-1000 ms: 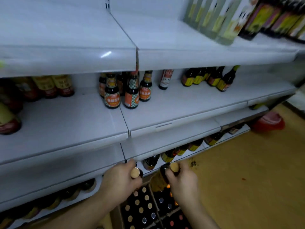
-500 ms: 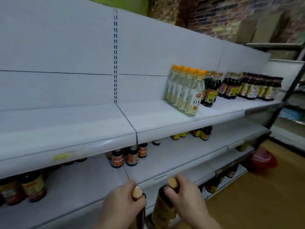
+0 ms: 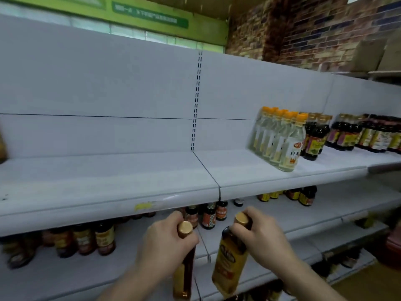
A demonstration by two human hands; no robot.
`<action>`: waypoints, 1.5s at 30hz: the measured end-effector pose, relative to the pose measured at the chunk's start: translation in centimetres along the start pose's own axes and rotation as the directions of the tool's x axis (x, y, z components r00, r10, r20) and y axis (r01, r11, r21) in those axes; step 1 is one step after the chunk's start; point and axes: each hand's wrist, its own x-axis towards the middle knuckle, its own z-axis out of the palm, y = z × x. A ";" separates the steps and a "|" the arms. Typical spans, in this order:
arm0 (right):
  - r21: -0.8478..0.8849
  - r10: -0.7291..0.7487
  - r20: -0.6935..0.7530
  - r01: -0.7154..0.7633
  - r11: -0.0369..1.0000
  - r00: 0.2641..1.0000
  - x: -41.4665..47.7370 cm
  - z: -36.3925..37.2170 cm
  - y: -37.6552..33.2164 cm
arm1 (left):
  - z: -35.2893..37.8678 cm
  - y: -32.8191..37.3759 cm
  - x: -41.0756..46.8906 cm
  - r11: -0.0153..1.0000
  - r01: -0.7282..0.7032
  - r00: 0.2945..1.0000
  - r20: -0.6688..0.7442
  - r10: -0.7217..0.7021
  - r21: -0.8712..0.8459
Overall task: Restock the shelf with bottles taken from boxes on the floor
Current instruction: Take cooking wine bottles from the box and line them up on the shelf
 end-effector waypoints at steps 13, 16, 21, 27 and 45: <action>0.027 -0.205 0.048 0.204 0.979 0.978 -0.2 3.5 -11.6 | -13.0 -5.7 -1.0 0.998 0.026 0.992 -0.123 -0.033 -0.060; 0.029 -0.241 0.073 0.239 0.971 0.968 -1.2 4.3 -15.6 | -17.0 -7.3 -1.6 0.998 0.010 0.988 -0.152 -0.018 -0.056; 0.102 -0.279 0.112 0.268 0.958 0.954 -3.1 6.3 -22.2 | -23.6 -10.2 -3.1 0.999 0.024 0.987 -0.158 -0.030 -0.043; 0.105 -0.341 0.143 0.328 0.939 0.929 -5.4 9.6 -29.1 | -30.5 -14.1 -5.1 0.998 0.054 0.979 -0.199 -0.047 0.029; 0.262 -0.571 0.206 0.518 0.814 0.794 -5.6 15.7 -41.2 | -42.4 -18.8 -6.2 0.993 0.108 0.906 -0.416 -0.077 0.051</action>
